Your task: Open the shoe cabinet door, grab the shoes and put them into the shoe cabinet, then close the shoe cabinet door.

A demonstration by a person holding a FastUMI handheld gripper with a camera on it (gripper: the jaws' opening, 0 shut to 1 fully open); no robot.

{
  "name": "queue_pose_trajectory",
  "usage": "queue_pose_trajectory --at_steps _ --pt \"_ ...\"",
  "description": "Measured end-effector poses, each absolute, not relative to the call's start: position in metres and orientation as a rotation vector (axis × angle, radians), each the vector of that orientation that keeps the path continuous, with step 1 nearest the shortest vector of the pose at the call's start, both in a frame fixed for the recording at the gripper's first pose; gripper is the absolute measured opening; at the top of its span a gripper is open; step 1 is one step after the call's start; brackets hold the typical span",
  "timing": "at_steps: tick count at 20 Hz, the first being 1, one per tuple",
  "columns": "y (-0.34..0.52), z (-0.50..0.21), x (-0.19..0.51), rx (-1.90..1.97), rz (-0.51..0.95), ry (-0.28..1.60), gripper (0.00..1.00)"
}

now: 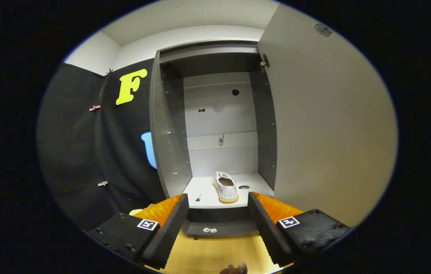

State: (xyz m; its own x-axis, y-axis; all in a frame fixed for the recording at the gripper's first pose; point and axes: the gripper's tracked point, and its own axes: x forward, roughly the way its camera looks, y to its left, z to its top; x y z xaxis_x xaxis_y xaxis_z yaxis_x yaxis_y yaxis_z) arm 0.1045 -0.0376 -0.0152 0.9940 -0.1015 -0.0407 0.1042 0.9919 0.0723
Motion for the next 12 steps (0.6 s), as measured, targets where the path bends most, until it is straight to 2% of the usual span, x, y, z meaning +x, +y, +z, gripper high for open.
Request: queue_pose_trajectory --at_steps 6,12 --pt "-0.059 0.023 0.001 0.105 -0.081 -0.032 0.98" --pt "-0.13 0.03 -0.067 0.068 -0.094 -0.037 0.98"
